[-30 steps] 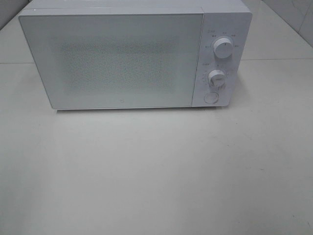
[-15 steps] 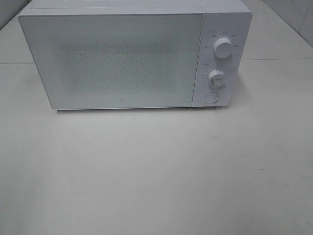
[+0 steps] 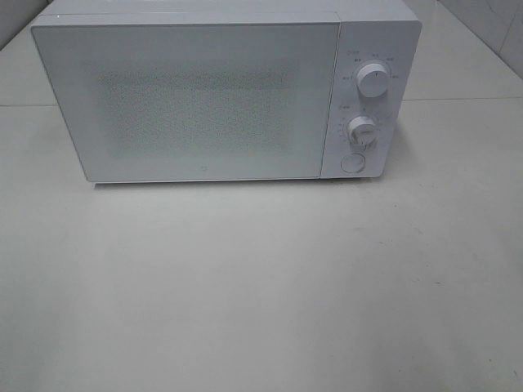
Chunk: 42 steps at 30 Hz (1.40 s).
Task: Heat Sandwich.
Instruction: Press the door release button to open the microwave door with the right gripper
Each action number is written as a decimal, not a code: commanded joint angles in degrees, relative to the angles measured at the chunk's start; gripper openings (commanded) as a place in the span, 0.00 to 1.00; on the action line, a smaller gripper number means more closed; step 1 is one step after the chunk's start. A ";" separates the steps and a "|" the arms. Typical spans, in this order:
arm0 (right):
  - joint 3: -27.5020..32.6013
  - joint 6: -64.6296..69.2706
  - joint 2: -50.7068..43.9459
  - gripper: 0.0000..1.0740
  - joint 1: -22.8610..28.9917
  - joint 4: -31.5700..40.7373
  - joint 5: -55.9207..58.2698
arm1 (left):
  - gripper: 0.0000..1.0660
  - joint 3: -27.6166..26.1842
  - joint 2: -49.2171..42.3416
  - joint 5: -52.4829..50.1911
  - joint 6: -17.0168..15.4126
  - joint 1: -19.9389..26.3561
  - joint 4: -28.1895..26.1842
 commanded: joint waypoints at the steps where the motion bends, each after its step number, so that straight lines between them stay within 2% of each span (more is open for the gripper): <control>1: -0.29 -0.57 4.41 0.71 -0.34 -0.06 -6.25 | 0.97 0.11 -1.60 -0.11 0.11 0.17 0.23; 17: -0.17 -0.57 28.93 0.71 -0.34 -0.06 -33.75 | 0.97 0.11 -1.60 -0.11 0.11 0.17 0.23; 21: 1.72 -0.40 34.38 0.71 -0.34 -0.06 -43.66 | 0.97 0.11 -1.60 -0.11 0.11 0.17 0.23; 23: 4.41 -0.52 37.93 0.71 -0.29 1.09 -52.48 | 0.97 0.11 -1.60 -0.11 0.11 0.17 0.23; 25: 5.27 -0.92 39.13 0.71 -0.17 2.01 -54.95 | 0.97 0.11 -1.60 -0.11 0.11 0.17 0.23; 29: 8.37 -6.30 45.26 0.71 -0.17 9.34 -64.29 | 0.97 0.11 -1.60 -0.11 0.11 0.17 0.23; 32: 9.34 -9.28 47.44 0.71 -0.11 12.26 -67.38 | 0.97 0.11 -1.60 -0.11 0.11 0.17 0.23; 37: 12.15 -15.24 53.06 0.71 3.84 19.77 -78.84 | 0.97 0.11 -1.60 -0.11 0.11 0.17 0.23; 39: 13.41 -17.76 56.89 0.71 7.51 24.69 -85.31 | 0.97 0.11 -1.60 -0.11 0.11 0.17 0.23; 42: 13.58 -19.02 59.19 0.71 9.91 27.79 -87.95 | 0.97 0.11 -1.60 -0.11 0.11 0.17 0.23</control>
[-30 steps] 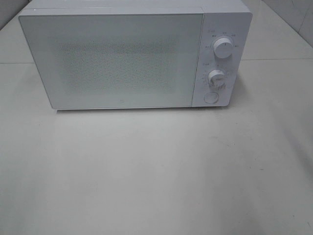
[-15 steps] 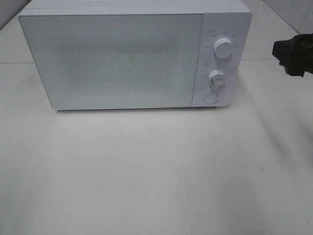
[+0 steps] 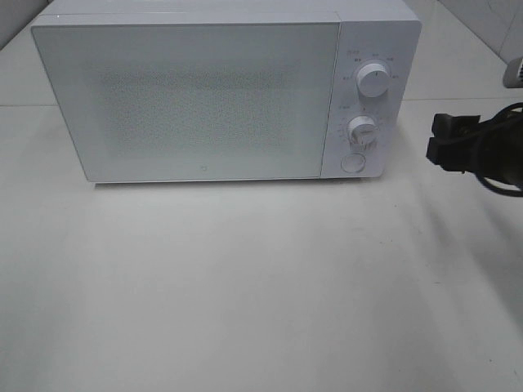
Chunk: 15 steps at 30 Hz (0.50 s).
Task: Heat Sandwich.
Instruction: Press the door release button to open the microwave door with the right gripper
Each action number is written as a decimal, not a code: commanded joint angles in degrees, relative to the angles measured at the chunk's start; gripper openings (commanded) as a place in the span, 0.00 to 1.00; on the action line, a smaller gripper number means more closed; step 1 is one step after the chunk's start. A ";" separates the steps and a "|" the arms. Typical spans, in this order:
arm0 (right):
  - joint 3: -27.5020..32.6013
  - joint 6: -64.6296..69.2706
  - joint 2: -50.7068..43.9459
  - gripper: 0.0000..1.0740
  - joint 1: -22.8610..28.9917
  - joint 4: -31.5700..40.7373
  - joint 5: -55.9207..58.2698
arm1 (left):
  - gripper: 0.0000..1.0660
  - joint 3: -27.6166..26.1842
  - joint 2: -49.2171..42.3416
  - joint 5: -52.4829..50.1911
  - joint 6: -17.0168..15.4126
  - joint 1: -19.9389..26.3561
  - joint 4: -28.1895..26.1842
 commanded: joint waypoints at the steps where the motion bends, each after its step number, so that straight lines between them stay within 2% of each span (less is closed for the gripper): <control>1: 0.40 -3.38 4.58 0.71 5.50 7.10 -8.08 | 0.97 0.11 -1.60 -0.11 0.11 0.17 0.23; 15: 0.34 -2.58 16.27 0.71 18.91 18.79 -19.77 | 0.97 0.11 -1.60 -0.11 0.11 0.17 0.23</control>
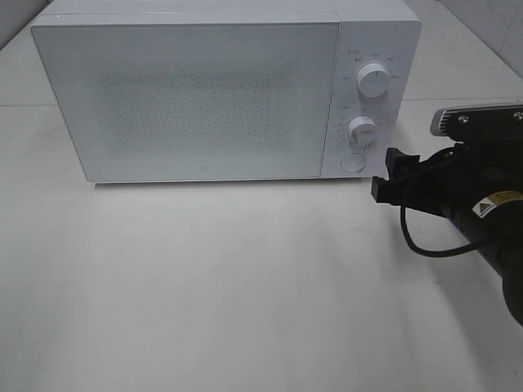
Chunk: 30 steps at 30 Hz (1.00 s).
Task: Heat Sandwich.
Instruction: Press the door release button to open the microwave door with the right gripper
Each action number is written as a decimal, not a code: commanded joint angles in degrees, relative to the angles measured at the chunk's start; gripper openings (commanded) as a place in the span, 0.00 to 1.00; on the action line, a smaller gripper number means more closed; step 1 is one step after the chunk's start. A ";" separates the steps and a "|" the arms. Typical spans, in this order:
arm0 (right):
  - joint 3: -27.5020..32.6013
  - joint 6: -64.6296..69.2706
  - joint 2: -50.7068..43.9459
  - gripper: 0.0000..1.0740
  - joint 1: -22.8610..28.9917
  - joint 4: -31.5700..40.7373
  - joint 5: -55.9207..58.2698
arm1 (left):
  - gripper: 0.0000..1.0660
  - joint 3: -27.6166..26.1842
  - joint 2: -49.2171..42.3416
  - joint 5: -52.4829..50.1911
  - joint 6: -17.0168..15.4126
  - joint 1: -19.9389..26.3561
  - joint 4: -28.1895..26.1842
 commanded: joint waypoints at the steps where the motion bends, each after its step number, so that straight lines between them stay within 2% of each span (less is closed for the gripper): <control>1: -0.11 -0.06 1.20 0.71 2.52 2.29 -2.23 | 0.97 0.11 -1.60 -0.11 0.11 0.17 0.23; 13: -0.74 2.69 5.67 0.71 7.73 5.96 -3.15 | 0.97 0.11 -1.60 -0.11 0.11 0.17 0.23; 22: -0.74 4.47 5.67 0.71 8.42 6.25 -3.15 | 0.97 0.11 -1.60 -0.11 0.11 0.17 0.23; 27: -0.74 10.89 5.67 0.71 8.42 6.25 -3.04 | 0.97 0.11 -1.60 -0.11 0.11 0.17 0.23; 30: -0.74 20.80 5.67 0.71 8.42 6.25 -3.04 | 0.97 0.11 -1.60 -0.11 0.11 0.17 0.23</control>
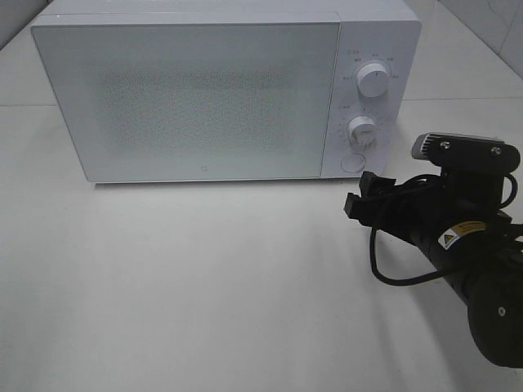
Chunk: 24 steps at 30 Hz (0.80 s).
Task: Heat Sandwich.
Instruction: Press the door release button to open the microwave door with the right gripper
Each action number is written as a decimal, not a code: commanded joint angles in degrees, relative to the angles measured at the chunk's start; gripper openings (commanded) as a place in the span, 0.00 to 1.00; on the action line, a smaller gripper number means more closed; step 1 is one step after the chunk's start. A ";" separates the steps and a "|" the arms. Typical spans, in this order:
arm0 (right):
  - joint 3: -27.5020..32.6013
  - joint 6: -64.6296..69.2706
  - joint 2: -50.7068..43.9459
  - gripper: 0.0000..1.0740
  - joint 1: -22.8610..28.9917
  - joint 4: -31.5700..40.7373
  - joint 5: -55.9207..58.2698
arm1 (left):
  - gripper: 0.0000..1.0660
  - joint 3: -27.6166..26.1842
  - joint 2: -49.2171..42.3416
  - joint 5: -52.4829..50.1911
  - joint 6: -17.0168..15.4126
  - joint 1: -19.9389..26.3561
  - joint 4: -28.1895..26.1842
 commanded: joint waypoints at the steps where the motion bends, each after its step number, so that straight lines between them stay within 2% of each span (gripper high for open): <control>1: -0.52 12.55 -0.23 0.71 0.11 0.11 -0.63 | 0.97 0.11 -1.60 -0.11 0.11 0.17 0.23; 5: -0.52 20.91 -0.23 0.71 0.11 0.06 -0.63 | 0.97 0.11 -1.60 -0.11 0.11 0.17 0.23; 6: -0.52 28.65 -0.23 0.71 0.11 -0.06 -0.46 | 0.97 0.11 -1.60 -0.11 0.11 0.17 0.23; 10: -0.52 37.93 -0.23 0.71 0.11 -0.23 -0.17 | 0.97 0.11 -1.60 -0.11 0.11 0.17 0.23; 11: -0.52 44.52 -0.23 0.71 0.11 -0.23 0.57 | 0.97 0.11 -1.60 -0.11 0.11 0.17 0.23; 19: -0.52 60.85 -0.23 0.70 0.11 -0.23 3.04 | 0.97 0.11 -1.60 -0.11 0.11 0.17 0.23; 21: -0.52 67.15 -0.23 0.68 0.11 -0.23 4.07 | 0.97 0.11 -1.60 -0.11 0.11 0.17 0.23; 24: -0.52 69.79 -0.23 0.66 0.11 -0.23 4.35 | 0.97 0.11 -1.60 -0.11 0.11 0.17 0.23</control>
